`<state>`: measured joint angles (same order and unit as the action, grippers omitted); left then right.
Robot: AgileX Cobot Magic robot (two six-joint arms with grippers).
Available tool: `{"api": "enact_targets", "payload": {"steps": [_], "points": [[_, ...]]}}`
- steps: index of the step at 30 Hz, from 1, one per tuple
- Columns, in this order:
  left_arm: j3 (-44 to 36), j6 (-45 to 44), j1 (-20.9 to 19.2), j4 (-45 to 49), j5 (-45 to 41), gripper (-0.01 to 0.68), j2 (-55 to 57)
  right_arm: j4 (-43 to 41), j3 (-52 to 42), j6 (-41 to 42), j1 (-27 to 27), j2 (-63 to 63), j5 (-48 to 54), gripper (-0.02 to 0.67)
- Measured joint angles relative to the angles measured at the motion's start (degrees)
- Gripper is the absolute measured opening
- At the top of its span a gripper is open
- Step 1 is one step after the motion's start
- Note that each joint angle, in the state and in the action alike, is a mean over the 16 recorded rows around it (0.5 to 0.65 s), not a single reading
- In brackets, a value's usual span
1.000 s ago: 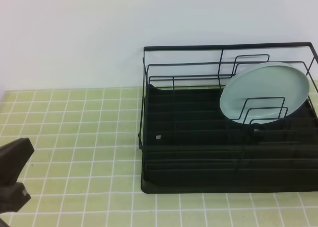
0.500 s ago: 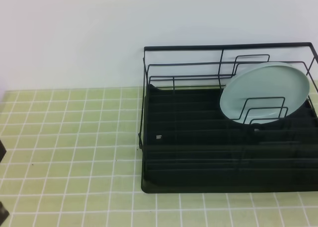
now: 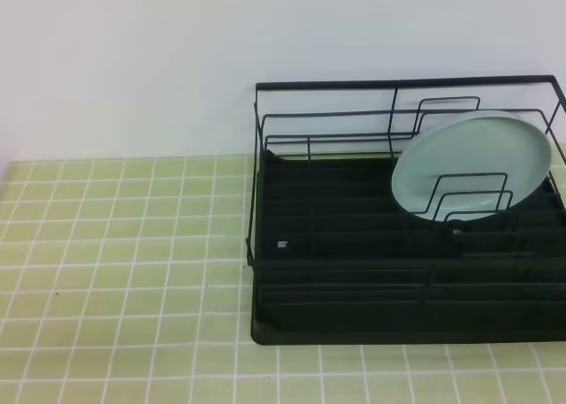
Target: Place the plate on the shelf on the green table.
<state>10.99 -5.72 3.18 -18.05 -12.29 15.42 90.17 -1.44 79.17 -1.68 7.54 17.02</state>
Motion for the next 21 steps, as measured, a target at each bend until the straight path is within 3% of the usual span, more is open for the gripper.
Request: {"api": "enact_targets", "payload": {"steps": [8, 21], "points": [[-10.57, 16.8, -1.62, 12.86, -2.32, 0.0, -11.06, 0.0, 0.0, 0.0, 0.0, 0.0, 0.02, -0.002], [-13.09, 18.89, -1.7, 13.77, -4.94, 0.0, -15.48, 0.0, 0.08, 0.01, 0.0, -0.03, -0.05, -0.002]]}}
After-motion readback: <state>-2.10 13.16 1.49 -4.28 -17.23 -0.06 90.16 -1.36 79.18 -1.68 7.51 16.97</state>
